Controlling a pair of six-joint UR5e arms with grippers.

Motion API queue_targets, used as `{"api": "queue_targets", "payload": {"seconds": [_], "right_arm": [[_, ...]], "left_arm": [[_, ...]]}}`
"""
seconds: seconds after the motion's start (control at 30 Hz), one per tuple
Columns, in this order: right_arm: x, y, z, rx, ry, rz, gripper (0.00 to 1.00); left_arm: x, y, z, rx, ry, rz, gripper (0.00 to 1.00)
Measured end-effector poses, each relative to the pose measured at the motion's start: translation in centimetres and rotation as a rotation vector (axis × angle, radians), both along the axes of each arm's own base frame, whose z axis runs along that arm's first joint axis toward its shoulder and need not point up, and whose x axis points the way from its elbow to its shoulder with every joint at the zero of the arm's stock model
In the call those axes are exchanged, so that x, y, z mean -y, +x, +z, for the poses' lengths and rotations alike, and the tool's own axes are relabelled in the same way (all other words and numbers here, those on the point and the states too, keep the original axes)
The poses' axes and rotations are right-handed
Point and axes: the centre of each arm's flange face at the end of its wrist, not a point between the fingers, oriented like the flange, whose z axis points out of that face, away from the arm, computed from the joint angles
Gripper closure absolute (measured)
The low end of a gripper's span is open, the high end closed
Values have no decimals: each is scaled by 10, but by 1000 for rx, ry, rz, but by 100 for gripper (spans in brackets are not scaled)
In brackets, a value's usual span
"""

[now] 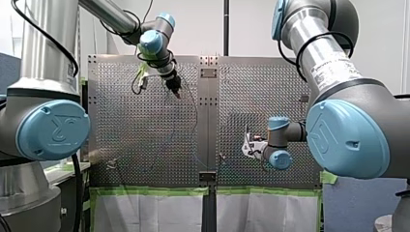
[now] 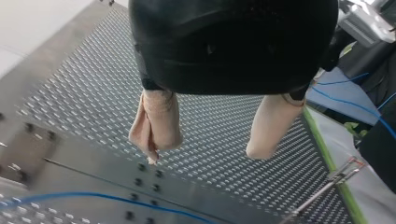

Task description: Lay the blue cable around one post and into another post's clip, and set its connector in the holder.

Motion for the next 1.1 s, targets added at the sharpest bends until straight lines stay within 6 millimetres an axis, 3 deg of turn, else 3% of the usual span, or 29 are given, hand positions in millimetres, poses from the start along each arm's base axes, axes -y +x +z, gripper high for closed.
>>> {"api": "queue_targets", "payload": {"seconds": [0.57,1.1], "right_arm": [[-8,8,-1,-24,5,-6,100],[-18,20,12,-44,2,16,100]], "left_arm": [[9,-2,-121,-147,-3,35,0],[19,-47,-235,-285,35,11,0]]}}
